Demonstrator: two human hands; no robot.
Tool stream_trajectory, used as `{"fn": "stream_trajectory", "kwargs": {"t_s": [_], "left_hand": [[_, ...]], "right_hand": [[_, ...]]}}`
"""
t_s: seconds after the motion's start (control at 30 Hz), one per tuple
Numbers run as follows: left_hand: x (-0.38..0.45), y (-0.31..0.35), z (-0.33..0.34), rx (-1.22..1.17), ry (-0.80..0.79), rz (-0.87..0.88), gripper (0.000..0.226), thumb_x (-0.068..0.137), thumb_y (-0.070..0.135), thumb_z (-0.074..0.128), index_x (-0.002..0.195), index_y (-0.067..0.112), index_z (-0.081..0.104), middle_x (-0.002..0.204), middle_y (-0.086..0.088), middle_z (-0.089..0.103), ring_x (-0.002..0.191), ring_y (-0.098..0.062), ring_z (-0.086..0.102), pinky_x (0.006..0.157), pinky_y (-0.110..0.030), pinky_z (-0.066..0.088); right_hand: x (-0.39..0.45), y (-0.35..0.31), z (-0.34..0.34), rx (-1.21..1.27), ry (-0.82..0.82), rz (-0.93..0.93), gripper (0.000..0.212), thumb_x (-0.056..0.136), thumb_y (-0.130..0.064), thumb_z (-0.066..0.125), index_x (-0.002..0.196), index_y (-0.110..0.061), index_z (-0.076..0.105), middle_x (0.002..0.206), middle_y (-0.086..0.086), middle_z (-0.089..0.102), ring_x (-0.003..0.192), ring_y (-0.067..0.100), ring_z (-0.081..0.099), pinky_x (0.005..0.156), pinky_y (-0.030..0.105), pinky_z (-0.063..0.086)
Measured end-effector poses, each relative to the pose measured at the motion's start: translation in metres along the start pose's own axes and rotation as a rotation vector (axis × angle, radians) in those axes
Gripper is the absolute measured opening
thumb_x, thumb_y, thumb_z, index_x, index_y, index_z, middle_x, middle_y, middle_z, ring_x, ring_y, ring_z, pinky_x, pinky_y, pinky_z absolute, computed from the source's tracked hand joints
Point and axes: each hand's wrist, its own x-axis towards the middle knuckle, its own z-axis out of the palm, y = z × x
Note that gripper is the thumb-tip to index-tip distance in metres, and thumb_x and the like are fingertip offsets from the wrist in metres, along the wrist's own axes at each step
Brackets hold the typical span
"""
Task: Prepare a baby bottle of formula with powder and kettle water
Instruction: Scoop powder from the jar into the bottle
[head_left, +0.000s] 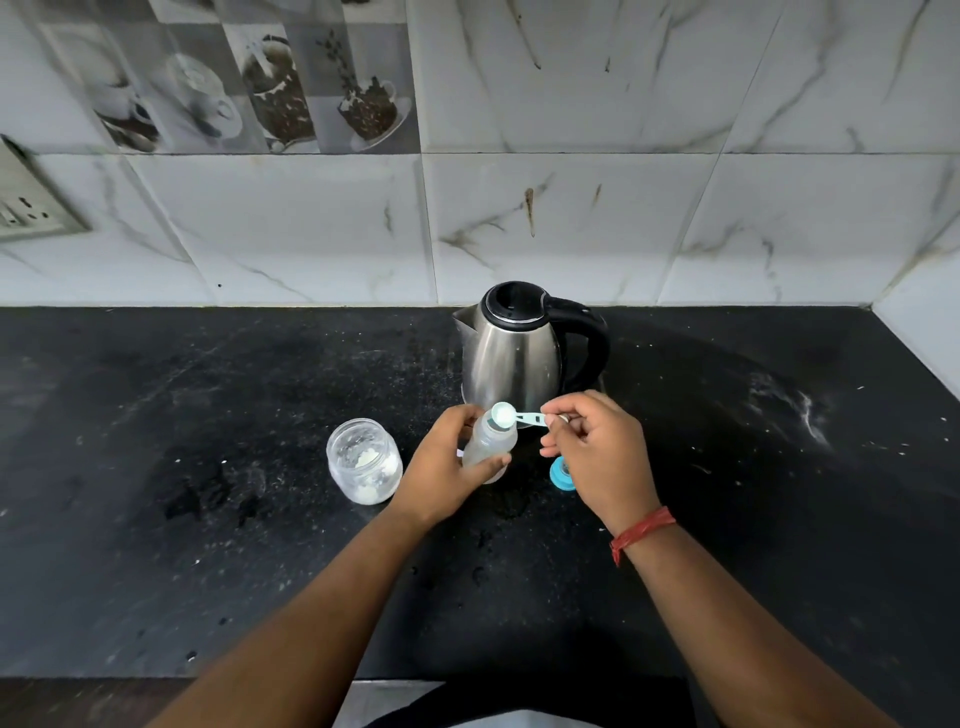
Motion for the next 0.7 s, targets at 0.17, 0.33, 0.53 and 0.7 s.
{"fn": "stream_trajectory", "kwargs": {"t_s": [0.17,0.33,0.53,0.7], "left_hand": [[-0.005,0.005,-0.009,-0.026,0.027,0.010,0.053,0.082,0.036,0.084,0.126,0.033,0.055,0.123,0.017,0.065,0.113,-0.005,0.064,0.096,-0.041,0.056],[-0.011,0.010,-0.017,-0.043,0.038,0.008,0.052,0.084,0.029,0.084,0.123,0.038,0.052,0.119,0.024,0.064,0.114,0.002,0.062,0.097,-0.040,0.056],[-0.015,0.014,-0.019,-0.078,0.047,0.010,0.053,0.084,0.030,0.085,0.125,0.037,0.052,0.120,0.024,0.064,0.115,0.002,0.061,0.097,-0.042,0.057],[-0.017,0.016,-0.020,-0.077,0.044,0.019,0.052,0.084,0.030,0.084,0.120,0.045,0.051,0.119,0.031,0.062,0.116,0.001,0.061,0.096,-0.044,0.057]], "right_hand": [[-0.005,-0.002,0.005,-0.201,-0.040,-0.219,0.011,0.094,0.000,0.063,0.093,-0.008,0.071,0.091,-0.002,0.062,0.070,0.010,0.069,0.068,0.032,0.061],[-0.006,-0.006,0.003,-0.418,-0.136,-0.412,0.009,0.092,-0.003,0.065,0.095,-0.011,0.068,0.092,-0.005,0.056,0.072,0.005,0.050,0.065,0.029,0.050],[-0.007,-0.016,0.000,-0.439,-0.116,-0.476,0.010,0.090,0.000,0.067,0.091,-0.009,0.068,0.090,-0.003,0.057,0.074,0.004,0.049,0.067,0.015,0.040],[-0.011,-0.014,0.000,-0.427,-0.104,-0.521,0.009,0.089,0.000,0.066,0.090,-0.008,0.069,0.088,-0.001,0.059,0.072,0.014,0.058,0.065,0.029,0.051]]}}
